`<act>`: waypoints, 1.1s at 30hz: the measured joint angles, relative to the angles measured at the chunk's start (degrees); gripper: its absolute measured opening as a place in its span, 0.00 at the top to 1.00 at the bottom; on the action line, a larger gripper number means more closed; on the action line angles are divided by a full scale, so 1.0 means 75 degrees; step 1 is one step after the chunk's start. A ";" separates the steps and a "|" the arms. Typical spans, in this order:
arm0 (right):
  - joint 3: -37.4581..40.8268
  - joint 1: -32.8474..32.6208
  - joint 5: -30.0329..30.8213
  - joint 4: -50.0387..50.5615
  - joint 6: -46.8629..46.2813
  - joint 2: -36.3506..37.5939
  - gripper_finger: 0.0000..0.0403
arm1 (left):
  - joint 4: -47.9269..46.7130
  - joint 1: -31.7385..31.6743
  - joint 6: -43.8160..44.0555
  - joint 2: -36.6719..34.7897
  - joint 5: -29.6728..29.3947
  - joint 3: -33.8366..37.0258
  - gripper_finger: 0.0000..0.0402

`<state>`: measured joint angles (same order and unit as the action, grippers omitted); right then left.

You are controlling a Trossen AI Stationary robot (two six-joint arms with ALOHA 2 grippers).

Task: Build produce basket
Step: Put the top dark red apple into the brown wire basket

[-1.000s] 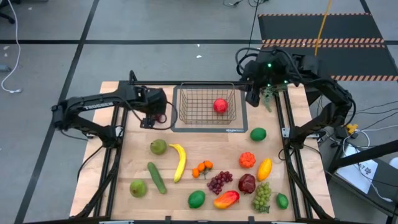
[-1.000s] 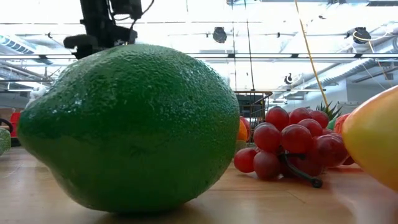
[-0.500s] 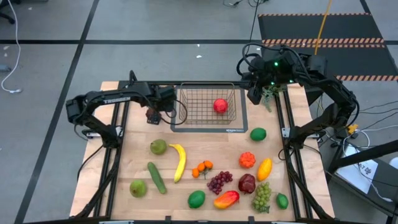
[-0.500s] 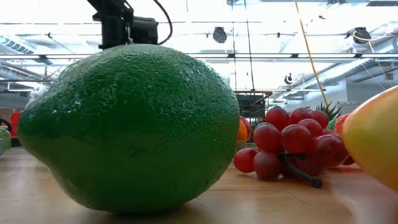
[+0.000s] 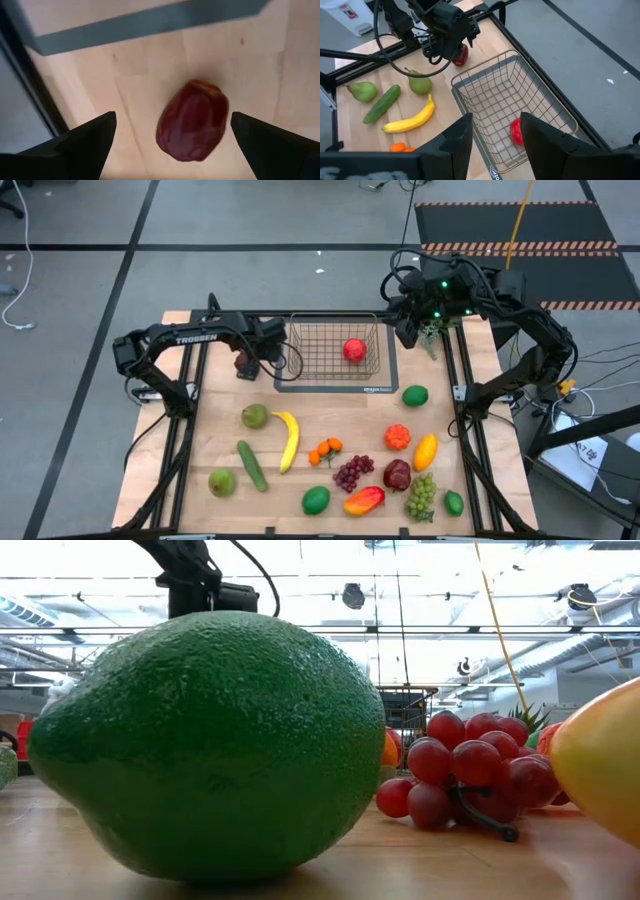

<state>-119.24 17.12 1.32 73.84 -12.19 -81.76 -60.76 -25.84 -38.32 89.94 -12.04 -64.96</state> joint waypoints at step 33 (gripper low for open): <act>0.0000 0.0000 -0.0003 -0.0043 0.0175 0.0000 0.60 | 0.1176 -0.0319 -0.1740 -0.0004 -0.0197 0.1160 0.00</act>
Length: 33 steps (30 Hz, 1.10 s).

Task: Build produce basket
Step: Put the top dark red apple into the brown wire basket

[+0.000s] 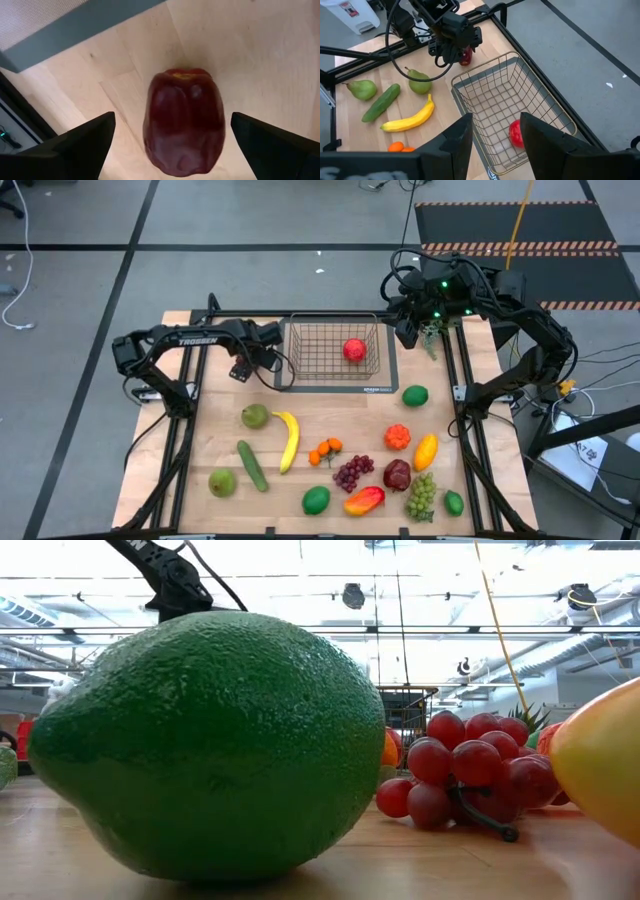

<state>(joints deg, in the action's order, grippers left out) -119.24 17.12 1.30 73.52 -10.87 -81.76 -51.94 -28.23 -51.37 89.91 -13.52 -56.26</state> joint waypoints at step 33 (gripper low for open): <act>0.0000 0.0003 0.0015 0.0000 0.0362 -0.0001 0.60 | 0.0704 -0.0734 -0.0380 -0.0003 0.0708 0.0674 0.01</act>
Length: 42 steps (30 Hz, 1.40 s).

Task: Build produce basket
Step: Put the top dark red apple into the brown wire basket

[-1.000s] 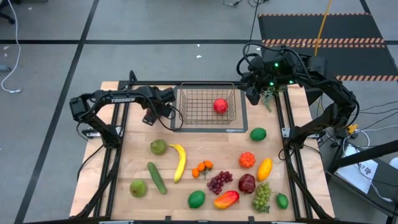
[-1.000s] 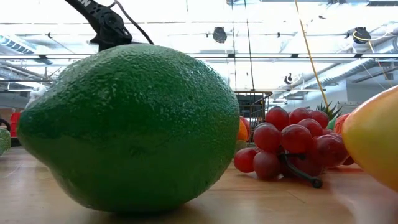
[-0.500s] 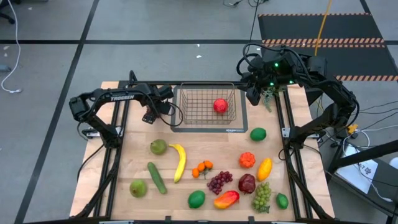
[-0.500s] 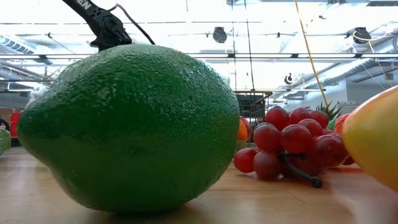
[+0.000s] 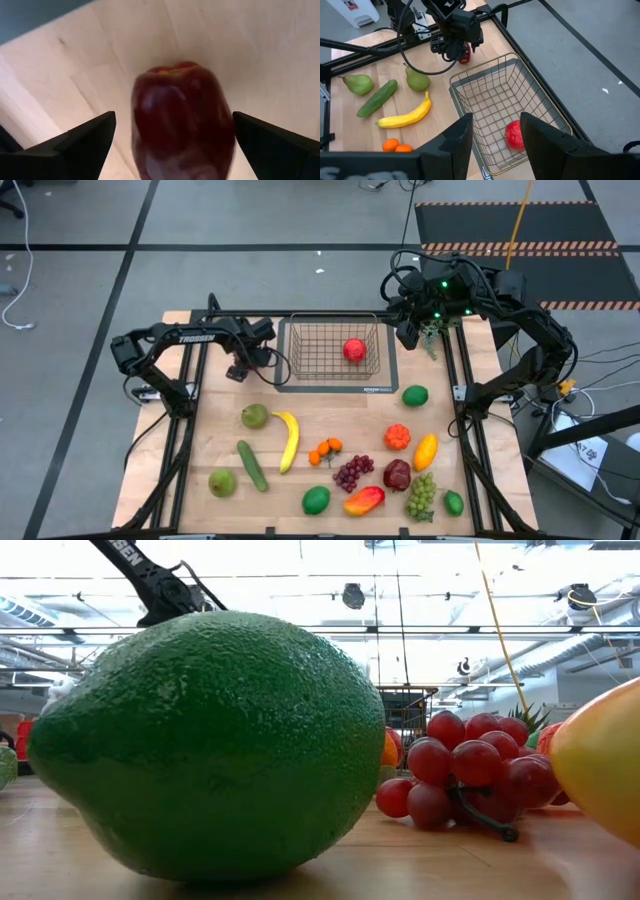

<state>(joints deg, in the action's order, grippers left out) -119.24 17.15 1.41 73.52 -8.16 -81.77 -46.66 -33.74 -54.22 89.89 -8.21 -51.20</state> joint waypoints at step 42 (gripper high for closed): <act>0.0000 0.0000 0.0003 -0.0003 0.0024 -0.0002 0.60 | -0.1303 0.0769 0.2885 0.0000 -0.0708 -0.2211 0.34</act>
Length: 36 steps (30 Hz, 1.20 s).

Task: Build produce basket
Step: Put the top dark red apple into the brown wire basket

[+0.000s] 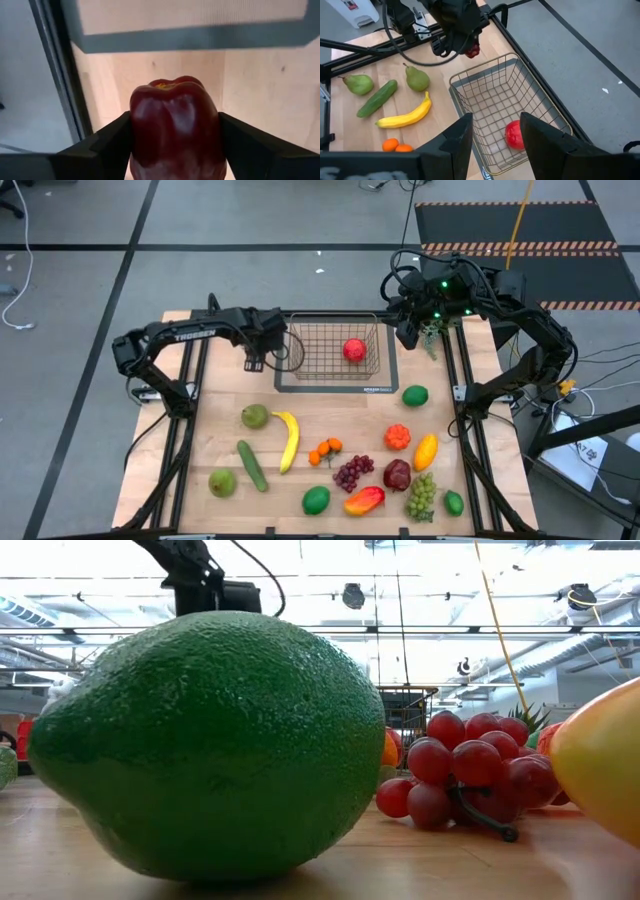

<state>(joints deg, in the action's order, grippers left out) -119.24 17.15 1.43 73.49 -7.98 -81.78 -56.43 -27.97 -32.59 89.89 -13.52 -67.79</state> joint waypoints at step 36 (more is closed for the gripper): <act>0.0003 0.0020 0.1468 -0.0004 0.1823 0.0471 0.60 | -0.0129 0.0819 0.3251 0.0052 0.0278 -0.4322 0.32</act>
<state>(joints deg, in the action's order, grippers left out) -119.22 17.30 12.44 73.47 5.69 -78.25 -57.40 -21.82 -8.20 90.27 -11.43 -100.20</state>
